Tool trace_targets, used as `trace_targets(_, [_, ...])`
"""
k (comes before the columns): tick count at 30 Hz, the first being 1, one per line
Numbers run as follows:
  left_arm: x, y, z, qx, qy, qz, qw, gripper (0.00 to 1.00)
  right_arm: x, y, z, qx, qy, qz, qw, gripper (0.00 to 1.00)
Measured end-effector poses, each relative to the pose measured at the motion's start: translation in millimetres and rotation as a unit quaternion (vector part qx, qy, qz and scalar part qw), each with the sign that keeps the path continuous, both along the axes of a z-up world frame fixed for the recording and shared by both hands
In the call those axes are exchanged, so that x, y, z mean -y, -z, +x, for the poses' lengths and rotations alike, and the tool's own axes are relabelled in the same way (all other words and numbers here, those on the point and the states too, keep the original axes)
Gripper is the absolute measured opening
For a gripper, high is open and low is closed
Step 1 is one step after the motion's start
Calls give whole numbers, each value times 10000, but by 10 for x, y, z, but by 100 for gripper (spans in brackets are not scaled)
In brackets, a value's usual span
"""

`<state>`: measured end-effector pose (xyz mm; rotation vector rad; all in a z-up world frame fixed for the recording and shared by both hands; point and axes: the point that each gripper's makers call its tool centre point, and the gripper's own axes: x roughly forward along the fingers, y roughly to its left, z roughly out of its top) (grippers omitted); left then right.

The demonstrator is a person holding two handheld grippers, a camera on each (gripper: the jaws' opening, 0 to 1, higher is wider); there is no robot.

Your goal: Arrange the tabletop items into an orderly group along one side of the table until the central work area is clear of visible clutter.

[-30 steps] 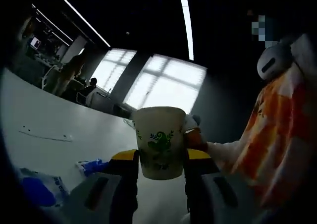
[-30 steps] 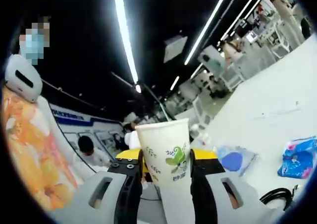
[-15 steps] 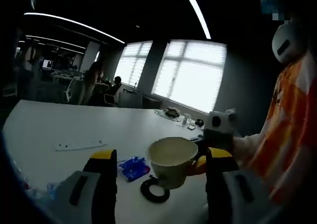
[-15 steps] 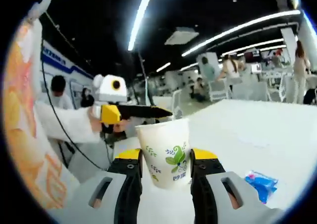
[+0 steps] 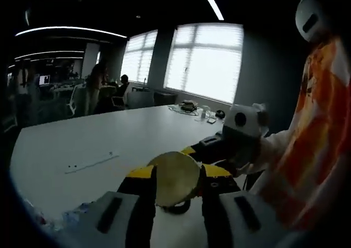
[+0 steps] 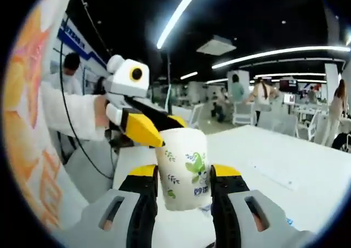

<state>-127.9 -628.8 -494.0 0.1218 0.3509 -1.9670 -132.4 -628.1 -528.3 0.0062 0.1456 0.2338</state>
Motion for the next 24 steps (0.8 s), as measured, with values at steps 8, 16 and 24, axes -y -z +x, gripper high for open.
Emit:
trace_targets(8, [10, 22, -114, -188, 140, 175, 9996, 15, -38, 4, 13, 59, -5, -164, 9998, 34])
trace_targets(16, [-56, 109, -174, -29, 317, 425, 9986, 1, -76, 50, 24, -10, -122, -310, 9994, 35])
trace_targets(24, [-85, 245, -110, 813, 245, 541, 9949, 0, -17, 144, 4, -196, -82, -230, 9995, 34])
